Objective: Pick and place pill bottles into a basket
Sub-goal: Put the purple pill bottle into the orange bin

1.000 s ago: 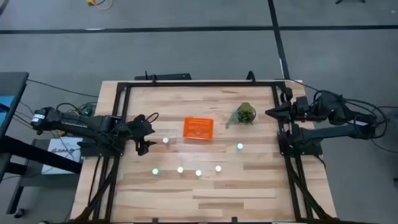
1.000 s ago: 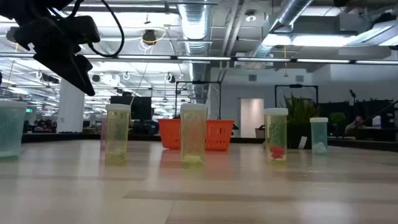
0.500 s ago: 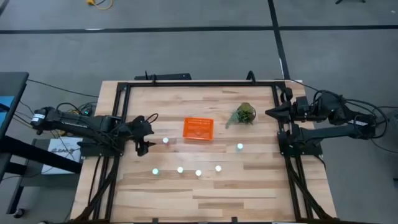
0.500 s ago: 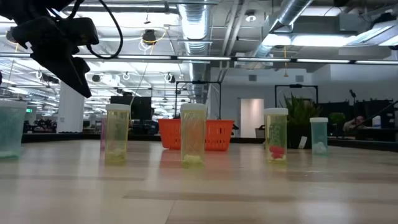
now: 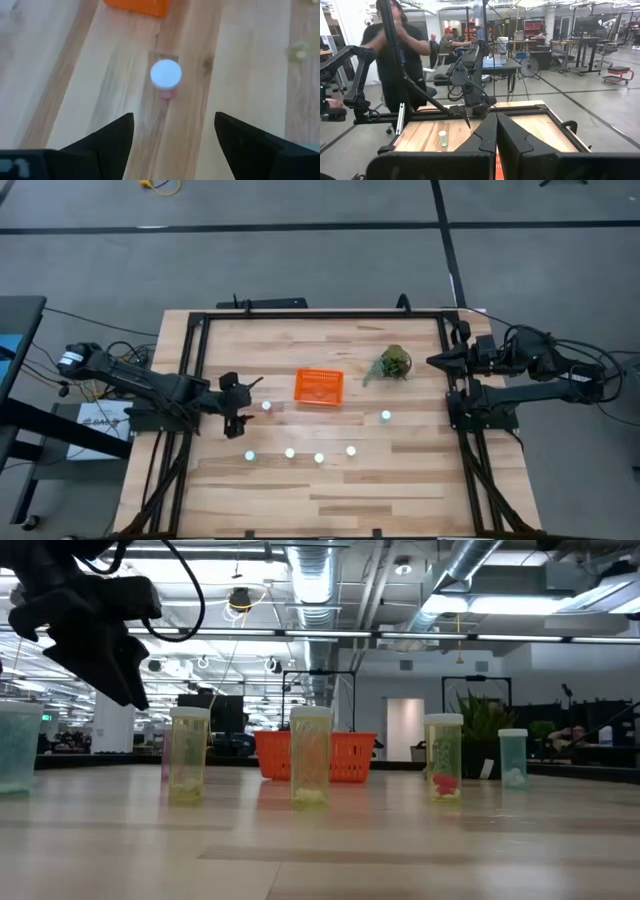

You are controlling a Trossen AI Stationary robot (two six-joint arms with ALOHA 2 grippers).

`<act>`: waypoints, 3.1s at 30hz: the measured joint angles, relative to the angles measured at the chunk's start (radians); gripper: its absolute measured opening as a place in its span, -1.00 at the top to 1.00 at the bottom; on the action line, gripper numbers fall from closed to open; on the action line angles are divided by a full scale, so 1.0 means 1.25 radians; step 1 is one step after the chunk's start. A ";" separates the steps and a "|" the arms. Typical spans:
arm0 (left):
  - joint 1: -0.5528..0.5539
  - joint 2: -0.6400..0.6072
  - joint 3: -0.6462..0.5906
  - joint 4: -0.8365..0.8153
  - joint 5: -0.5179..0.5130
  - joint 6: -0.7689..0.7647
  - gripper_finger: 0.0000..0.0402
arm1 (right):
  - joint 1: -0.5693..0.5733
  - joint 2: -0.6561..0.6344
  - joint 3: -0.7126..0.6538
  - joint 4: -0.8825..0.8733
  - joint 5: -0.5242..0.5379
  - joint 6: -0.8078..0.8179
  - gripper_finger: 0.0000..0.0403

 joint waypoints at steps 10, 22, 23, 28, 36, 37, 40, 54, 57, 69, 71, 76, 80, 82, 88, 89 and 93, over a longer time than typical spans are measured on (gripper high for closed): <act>0.000 0.100 0.000 0.076 -0.034 0.013 -0.33 | 0.000 0.000 0.000 0.000 0.000 0.000 1.00; 0.068 0.167 0.000 0.152 0.005 0.043 -0.33 | 0.000 0.000 0.000 0.000 0.000 0.000 1.00; 0.072 0.174 0.000 0.159 0.011 0.048 -0.33 | 0.000 0.000 0.000 0.000 0.000 0.000 1.00; 0.089 0.201 0.000 0.201 0.024 0.065 -0.33 | 0.000 0.000 0.000 0.000 0.000 0.000 1.00; 0.104 0.213 0.001 0.214 0.056 0.070 -0.20 | 0.000 0.000 0.000 -0.001 0.000 0.000 1.00; 0.104 0.214 0.001 0.215 0.057 0.070 -0.15 | 0.000 0.000 0.000 0.000 0.001 0.000 1.00; 0.104 0.213 0.001 0.216 0.057 0.070 0.01 | 0.000 0.000 0.000 -0.001 0.000 0.000 1.00; 0.104 0.213 0.001 0.218 0.047 0.069 0.44 | 0.000 0.000 0.000 0.000 0.000 0.000 1.00; 0.104 0.213 0.001 0.226 0.034 0.069 0.45 | 0.000 0.000 0.000 0.000 0.000 0.000 1.00; 0.112 0.213 0.111 0.229 -0.068 0.136 0.44 | 0.000 0.000 0.000 -0.001 0.000 0.000 1.00; 0.129 0.213 0.144 0.230 -0.077 0.162 0.44 | 0.000 0.000 0.000 0.000 0.000 0.000 1.00; 0.198 0.213 0.203 0.287 -0.030 0.242 0.43 | 0.000 0.000 0.000 -0.001 0.000 0.000 1.00; 0.271 0.242 0.234 0.327 0.083 0.276 0.43 | 0.000 0.000 0.000 -0.001 0.000 0.000 1.00; 0.301 0.283 0.252 0.323 0.120 0.289 0.42 | 0.000 0.000 0.000 0.000 0.000 0.000 1.00; 0.356 0.418 0.323 0.288 0.162 0.321 0.42 | 0.000 0.000 0.000 0.000 0.000 0.000 1.00; 0.362 0.432 0.335 0.277 0.163 0.321 0.42 | 0.000 0.000 0.000 0.000 0.000 0.000 1.00; 0.382 0.473 0.353 0.262 0.222 0.317 0.42 | 0.000 0.000 0.000 0.000 0.000 0.000 1.00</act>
